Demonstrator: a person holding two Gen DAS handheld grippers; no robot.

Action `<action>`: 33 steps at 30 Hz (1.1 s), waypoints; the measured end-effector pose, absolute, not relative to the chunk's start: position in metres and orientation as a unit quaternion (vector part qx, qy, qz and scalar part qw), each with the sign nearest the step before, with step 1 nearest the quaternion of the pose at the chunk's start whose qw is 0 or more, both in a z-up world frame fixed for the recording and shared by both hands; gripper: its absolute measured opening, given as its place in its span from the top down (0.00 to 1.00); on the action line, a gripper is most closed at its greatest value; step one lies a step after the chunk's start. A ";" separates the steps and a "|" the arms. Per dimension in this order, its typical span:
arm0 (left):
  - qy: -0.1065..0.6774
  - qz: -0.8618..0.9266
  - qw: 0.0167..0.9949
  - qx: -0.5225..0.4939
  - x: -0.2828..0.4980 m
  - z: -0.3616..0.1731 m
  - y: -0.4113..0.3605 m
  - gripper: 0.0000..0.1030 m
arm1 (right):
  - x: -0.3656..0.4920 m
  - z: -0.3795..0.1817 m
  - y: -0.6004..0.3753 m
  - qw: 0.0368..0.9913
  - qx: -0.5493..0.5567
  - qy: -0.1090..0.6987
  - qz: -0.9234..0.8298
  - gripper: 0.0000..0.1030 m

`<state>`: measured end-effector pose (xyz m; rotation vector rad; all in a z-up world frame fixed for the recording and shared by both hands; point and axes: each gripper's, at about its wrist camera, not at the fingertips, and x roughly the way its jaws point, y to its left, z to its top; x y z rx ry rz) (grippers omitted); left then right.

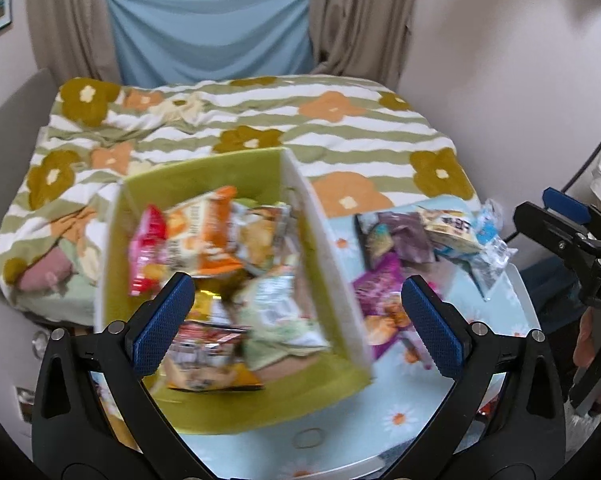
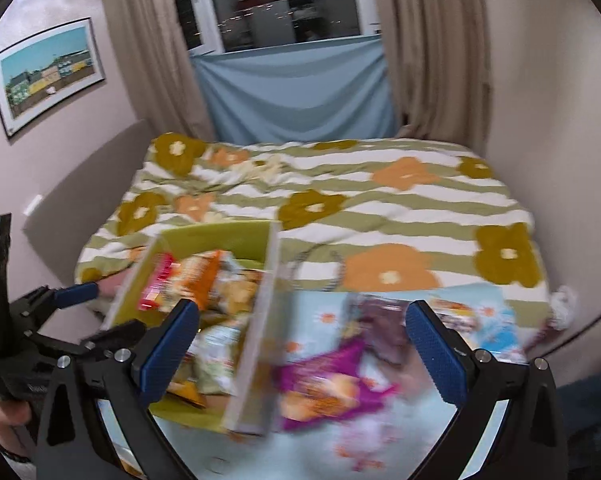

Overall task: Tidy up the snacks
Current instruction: 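Move both tools back over the snacks on the table, then grasp the purple chips bag with the left tool while the right tool grasps the blue-white MPM bag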

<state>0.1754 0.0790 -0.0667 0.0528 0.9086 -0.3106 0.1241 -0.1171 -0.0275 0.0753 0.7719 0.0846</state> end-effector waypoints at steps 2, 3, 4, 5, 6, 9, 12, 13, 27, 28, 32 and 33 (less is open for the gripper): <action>0.441 -0.145 0.886 0.028 0.174 -0.072 0.057 0.00 | 0.117 -0.031 -0.145 0.925 0.032 0.377 0.024 0.00; 0.444 -0.143 0.884 0.026 0.173 -0.074 0.047 0.00 | 0.115 -0.033 -0.159 0.925 0.031 0.379 0.020 0.00; 0.450 -0.141 0.882 0.019 0.173 -0.078 0.036 0.00 | 0.114 -0.034 -0.170 0.923 0.032 0.382 0.017 0.00; 0.454 -0.142 0.879 0.014 0.172 -0.081 0.027 0.00 | 0.113 -0.037 -0.182 0.922 0.034 0.386 0.016 0.00; 0.460 -0.142 0.877 0.010 0.171 -0.086 0.015 0.00 | 0.112 -0.039 -0.194 0.919 0.036 0.391 0.015 0.00; 0.476 -0.130 0.869 0.015 0.169 -0.101 -0.018 0.00 | 0.110 -0.049 -0.234 0.914 0.038 0.403 0.018 0.00; 0.490 -0.113 0.864 0.012 0.169 -0.118 -0.046 0.00 | 0.110 -0.063 -0.266 0.906 0.040 0.420 0.024 0.00; 0.492 -0.105 0.864 0.010 0.169 -0.123 -0.054 0.00 | 0.112 -0.067 -0.274 0.904 0.042 0.425 0.027 0.00; 0.541 0.027 0.835 0.097 0.207 -0.203 -0.112 0.00 | 0.142 -0.151 -0.339 0.863 0.021 0.497 0.093 0.00; 0.546 0.032 0.831 0.102 0.209 -0.207 -0.113 0.00 | 0.144 -0.158 -0.342 0.861 0.023 0.499 0.096 0.00; 0.562 0.050 0.817 0.120 0.220 -0.226 -0.116 0.00 | 0.150 -0.175 -0.345 0.855 0.022 0.508 0.105 0.00; 0.564 0.054 0.814 0.128 0.222 -0.231 -0.117 0.00 | 0.151 -0.180 -0.345 0.854 0.020 0.509 0.108 0.00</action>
